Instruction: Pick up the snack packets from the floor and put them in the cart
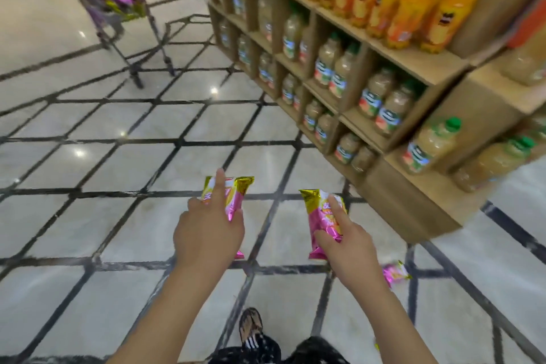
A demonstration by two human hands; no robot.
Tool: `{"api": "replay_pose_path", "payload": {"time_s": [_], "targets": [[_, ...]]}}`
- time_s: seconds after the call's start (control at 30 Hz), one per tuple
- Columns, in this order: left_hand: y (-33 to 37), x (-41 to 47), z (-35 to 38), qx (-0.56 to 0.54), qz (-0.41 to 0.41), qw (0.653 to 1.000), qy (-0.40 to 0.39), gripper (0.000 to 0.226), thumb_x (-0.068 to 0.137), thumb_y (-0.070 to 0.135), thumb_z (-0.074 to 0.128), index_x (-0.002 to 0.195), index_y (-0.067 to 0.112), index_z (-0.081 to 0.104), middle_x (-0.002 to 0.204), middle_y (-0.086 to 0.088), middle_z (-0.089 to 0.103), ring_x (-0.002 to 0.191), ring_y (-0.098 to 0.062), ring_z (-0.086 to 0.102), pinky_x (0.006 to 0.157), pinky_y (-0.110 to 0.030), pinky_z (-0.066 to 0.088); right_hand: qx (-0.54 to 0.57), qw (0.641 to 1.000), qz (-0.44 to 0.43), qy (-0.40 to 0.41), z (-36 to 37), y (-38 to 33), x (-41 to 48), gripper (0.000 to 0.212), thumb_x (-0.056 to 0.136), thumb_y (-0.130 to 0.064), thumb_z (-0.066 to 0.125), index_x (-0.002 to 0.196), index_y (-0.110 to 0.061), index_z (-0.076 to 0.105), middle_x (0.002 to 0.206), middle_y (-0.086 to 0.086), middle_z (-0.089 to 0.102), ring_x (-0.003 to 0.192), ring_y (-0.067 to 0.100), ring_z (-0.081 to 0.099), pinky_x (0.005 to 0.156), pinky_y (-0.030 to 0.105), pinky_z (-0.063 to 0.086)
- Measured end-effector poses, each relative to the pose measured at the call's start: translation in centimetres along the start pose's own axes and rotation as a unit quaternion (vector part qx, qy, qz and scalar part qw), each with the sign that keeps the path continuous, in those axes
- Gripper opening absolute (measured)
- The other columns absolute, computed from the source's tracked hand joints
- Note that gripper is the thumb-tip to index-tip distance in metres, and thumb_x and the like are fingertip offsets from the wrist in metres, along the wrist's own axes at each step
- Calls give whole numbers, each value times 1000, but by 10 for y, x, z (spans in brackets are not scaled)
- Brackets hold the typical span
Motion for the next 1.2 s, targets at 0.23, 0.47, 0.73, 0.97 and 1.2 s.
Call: {"api": "replay_pose_path", "payload": {"time_s": [0.23, 0.47, 0.73, 0.97, 1.2], "targets": [[-15, 104, -32, -40, -43, 998, 9, 74, 99, 53, 36, 152, 46, -15, 117, -11, 49, 87, -22, 54, 67, -30, 42, -57, 996, -45, -50, 40, -76, 119, 65, 90, -36, 54, 148, -46, 28, 90, 6, 55, 78, 19, 54, 61, 23, 39], [-8, 234, -53, -69, -112, 990, 43, 77, 97, 51, 41, 154, 41, -9, 115, -7, 55, 95, -21, 57, 68, -29, 42, -82, 986, -113, -88, 41, -151, 277, 67, 87, -41, 57, 148, -44, 31, 74, 6, 55, 66, 17, 53, 52, 24, 32], [9, 346, -90, -94, -192, 974, 69, 76, 97, 54, 41, 154, 41, -7, 117, -6, 56, 103, -22, 56, 72, -29, 40, -163, 953, -187, -175, 62, -247, 418, 68, 88, -40, 54, 149, -46, 24, 91, 3, 53, 80, 19, 53, 63, 28, 40], [-61, 425, -124, -92, -283, 950, 95, 74, 97, 53, 40, 154, 42, -5, 110, -6, 55, 97, -24, 58, 69, -30, 43, -139, 926, -234, -261, 156, -340, 489, 65, 92, -37, 51, 150, -46, 21, 107, 7, 56, 87, 19, 55, 63, 23, 41], [-158, 557, -178, -89, -294, 948, 84, 72, 97, 55, 38, 154, 42, -5, 109, -6, 51, 84, -20, 53, 65, -29, 42, -114, 930, -242, -252, 241, -466, 587, 69, 90, -33, 56, 151, -40, 23, 95, 7, 57, 82, 19, 57, 63, 26, 45]]}}
Point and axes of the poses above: each hand's wrist, its own x-axis towards the middle knuckle, its own z-axis out of the palm, y = z × x, the point moved 10 cm from there along x, towards the middle knuckle
